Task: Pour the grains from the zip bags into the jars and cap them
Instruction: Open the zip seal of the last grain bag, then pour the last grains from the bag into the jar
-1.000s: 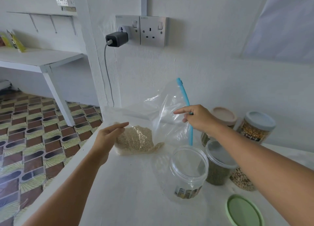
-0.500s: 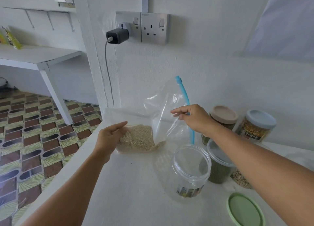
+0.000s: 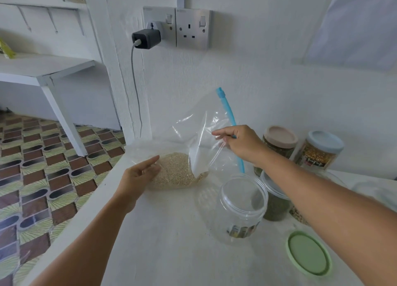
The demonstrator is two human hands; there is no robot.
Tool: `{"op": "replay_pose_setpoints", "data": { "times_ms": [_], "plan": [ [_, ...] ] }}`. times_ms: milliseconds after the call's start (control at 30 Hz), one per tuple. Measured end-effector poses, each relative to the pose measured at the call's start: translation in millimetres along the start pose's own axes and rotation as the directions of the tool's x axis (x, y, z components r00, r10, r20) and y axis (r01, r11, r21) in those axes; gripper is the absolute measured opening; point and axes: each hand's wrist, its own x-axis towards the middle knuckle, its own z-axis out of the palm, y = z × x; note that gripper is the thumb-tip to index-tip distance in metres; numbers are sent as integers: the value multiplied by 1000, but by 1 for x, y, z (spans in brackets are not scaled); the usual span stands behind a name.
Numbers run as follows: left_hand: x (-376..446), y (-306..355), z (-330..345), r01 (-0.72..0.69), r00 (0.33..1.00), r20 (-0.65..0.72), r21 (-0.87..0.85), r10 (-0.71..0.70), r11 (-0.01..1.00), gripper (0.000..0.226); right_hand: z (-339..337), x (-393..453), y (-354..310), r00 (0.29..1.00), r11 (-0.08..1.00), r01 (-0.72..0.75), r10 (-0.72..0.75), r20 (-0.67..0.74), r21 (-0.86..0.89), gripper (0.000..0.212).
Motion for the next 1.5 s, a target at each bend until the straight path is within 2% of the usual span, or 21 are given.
{"op": "replay_pose_setpoints", "data": {
  "times_ms": [100,267,500,633,933,1133,1233,1367,1500],
  "plan": [
    [1,6,7,-55,993,-107,-37,51,998,32,0,1,-13,999,999,27,-26,-38,30,35],
    [-4,29,-1,-152,973,-196,-154,120,976,31,-18,3,-37,994,995,44,-35,-106,87,35],
    [-13,86,-20,-277,942,-253,-213,221,937,26,-42,-11,-100,981,958,80,-26,-194,274,35],
    [-20,101,-29,-288,931,-294,-224,218,931,17,-45,-29,-116,986,947,88,-39,-160,308,35],
    [-56,135,-27,-346,879,-409,-193,245,918,14,-56,-64,-114,992,886,118,-90,-83,448,31],
    [-84,150,-22,-316,876,-436,-197,206,928,12,-65,-83,-108,988,850,152,-131,-77,505,31],
    [-95,156,-15,-321,868,-447,-177,215,930,16,-61,-93,-97,988,840,156,-130,-87,519,30],
    [-105,159,-4,-329,860,-447,-120,245,937,33,-55,-101,-89,989,829,150,-118,-92,539,29],
    [-105,162,-5,-314,889,-389,-128,243,941,45,-50,-104,-87,986,825,159,-107,-127,543,29]
  ]
}}
